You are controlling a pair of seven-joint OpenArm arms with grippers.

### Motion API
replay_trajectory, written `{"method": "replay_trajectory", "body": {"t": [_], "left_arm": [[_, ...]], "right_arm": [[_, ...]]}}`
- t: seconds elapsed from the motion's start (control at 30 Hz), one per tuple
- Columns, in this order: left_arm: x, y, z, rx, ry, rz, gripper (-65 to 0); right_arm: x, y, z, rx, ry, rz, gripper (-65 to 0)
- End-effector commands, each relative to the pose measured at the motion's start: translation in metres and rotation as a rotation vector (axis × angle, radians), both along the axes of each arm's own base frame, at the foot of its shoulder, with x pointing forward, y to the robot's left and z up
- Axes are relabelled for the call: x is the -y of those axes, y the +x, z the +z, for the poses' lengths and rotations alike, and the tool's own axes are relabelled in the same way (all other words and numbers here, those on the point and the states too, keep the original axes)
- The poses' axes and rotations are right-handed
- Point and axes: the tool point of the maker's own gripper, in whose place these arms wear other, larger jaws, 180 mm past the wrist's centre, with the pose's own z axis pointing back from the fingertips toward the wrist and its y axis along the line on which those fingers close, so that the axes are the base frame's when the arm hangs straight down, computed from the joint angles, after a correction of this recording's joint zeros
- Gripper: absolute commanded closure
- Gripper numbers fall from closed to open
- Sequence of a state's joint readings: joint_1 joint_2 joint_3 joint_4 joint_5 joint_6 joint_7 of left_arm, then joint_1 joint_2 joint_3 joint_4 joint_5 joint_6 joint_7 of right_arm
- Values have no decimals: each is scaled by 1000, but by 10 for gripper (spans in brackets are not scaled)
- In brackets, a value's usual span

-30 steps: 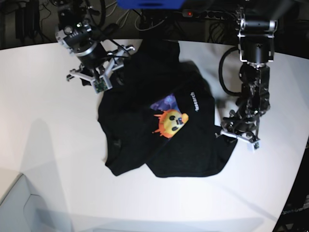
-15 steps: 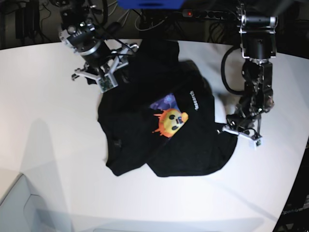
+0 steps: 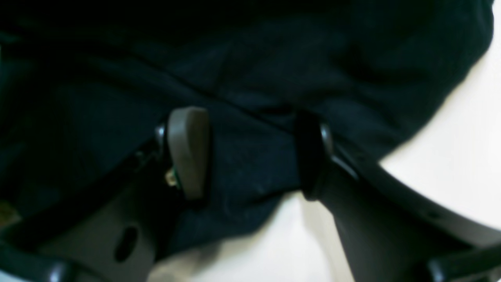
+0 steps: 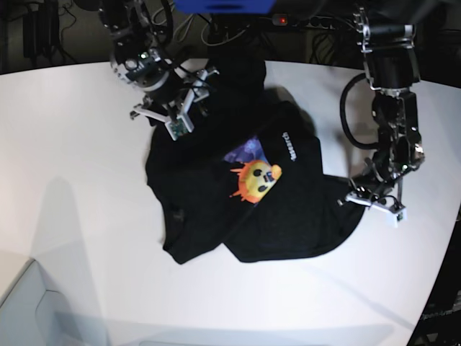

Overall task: Layout the t-shirt on the table in an organized manner, then fold the t-shirt properly
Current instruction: 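Lift the t-shirt with both grippers and spread it apart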

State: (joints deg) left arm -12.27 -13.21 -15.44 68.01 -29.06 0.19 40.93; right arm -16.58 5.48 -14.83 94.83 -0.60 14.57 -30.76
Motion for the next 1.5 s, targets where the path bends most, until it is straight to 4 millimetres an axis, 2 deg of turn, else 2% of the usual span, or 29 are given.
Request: {"method": "replay_trajectory", "body": {"t": [0.0,0.03,0.13,0.17,0.3,0.43,0.57,0.7,0.83,0.93,1.03,1.1,1.27,1.37,1.43,1.47], "left_arm": [[-18,14,25,66,39,14,-3],[-24,13,27,67,50,18,-3],[-44,12,33,65,92,26,-2],[-51,11,35,65,107,29,-2],[-78,8,46,62,172,36,-2],[-101,9,61,41,214,39,-2],[-111,25,90,77,241,41,-2],[-115,41,112,125,245,53,-2],[-113,44,114,131,240,54,-2],[-109,41,108,120,226,49,-2],[-95,20,70,48,190,39,-2],[-86,7,51,13,173,28,-2],[-62,-31,2,-89,123,6,-2],[-44,-48,-9,-101,107,-18,-2],[-34,-50,1,-67,115,-40,-2],[-30,-48,13,-31,125,-54,-2]], "right_arm": [[3,-3,-9,-45,-18,2,-304],[5,-4,-14,-58,-25,0,-260],[10,-1,-28,-92,-44,-3,-51],[15,2,-32,-101,-56,-10,0],[53,23,-41,-114,-85,-116,0],[92,54,-26,-57,-105,-217,0],[132,89,-1,22,-118,-315,0],[172,128,42,140,-104,-437,0],[201,151,79,237,-90,-526,0],[223,149,93,274,-83,-596,0],[216,130,88,244,-88,-595,0],[212,113,85,225,-101,-589,0],[183,85,87,222,-107,-527,0],[165,73,92,230,-114,-466,0],[156,71,98,245,-117,-437,0],[157,70,106,266,-128,-428,0]]}}
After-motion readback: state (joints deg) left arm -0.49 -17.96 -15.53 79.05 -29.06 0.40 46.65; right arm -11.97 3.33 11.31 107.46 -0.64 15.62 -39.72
